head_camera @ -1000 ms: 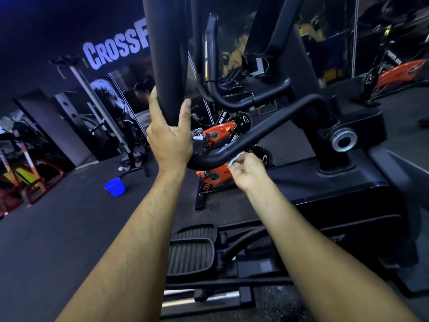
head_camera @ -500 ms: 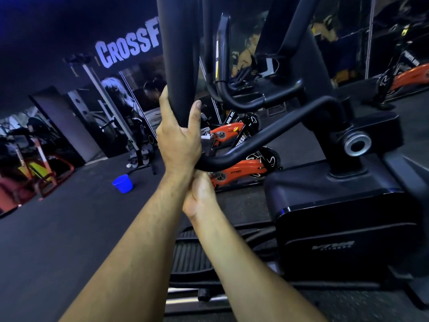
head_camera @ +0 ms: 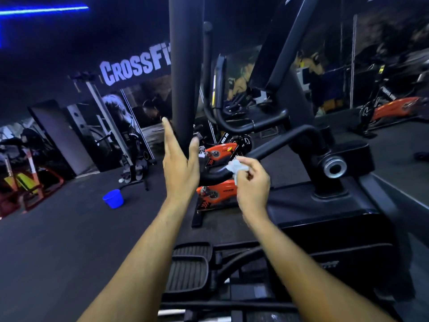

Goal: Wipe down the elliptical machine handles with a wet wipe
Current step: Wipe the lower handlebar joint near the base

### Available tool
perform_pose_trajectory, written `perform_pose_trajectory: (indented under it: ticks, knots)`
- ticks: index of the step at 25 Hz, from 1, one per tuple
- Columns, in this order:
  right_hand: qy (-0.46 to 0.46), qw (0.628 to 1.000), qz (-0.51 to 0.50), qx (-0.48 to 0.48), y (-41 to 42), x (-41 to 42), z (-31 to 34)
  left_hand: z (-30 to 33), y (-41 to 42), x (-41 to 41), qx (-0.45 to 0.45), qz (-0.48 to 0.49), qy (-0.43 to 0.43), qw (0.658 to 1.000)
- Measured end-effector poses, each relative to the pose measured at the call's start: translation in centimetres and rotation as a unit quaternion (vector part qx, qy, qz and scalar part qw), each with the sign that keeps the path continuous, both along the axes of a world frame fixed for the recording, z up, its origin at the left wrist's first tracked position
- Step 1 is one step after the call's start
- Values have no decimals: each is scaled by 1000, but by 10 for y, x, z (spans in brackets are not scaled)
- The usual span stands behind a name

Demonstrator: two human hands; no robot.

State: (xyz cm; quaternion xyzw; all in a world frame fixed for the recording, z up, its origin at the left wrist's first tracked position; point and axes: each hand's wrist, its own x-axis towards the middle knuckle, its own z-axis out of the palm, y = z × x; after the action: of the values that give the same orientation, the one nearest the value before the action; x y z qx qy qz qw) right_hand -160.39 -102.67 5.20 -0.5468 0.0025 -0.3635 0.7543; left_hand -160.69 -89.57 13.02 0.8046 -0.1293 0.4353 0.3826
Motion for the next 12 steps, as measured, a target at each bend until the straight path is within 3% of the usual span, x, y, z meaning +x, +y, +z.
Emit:
perform_pose_trajectory:
  ticks: [1, 3, 5, 8, 12]
  knots:
    - [-65, 979, -67, -180, -15, 13, 4, -18, -5, -6, 31, 22, -56, 998]
    - [-181, 868, -95, -452, -24, 42, 3, -61, -17, -19, 134, 41, -137, 981]
    - [-196, 778, -45, -595, -23, 62, -11, -92, -25, -18, 230, 20, -120, 965]
    - [-169, 725, -57, -665, -38, 66, -38, -96, -28, 0, 305, 9, -29, 952]
    - [-100, 736, -85, -664, -61, 72, -23, -60, -47, 25, 399, 64, 138, 904]
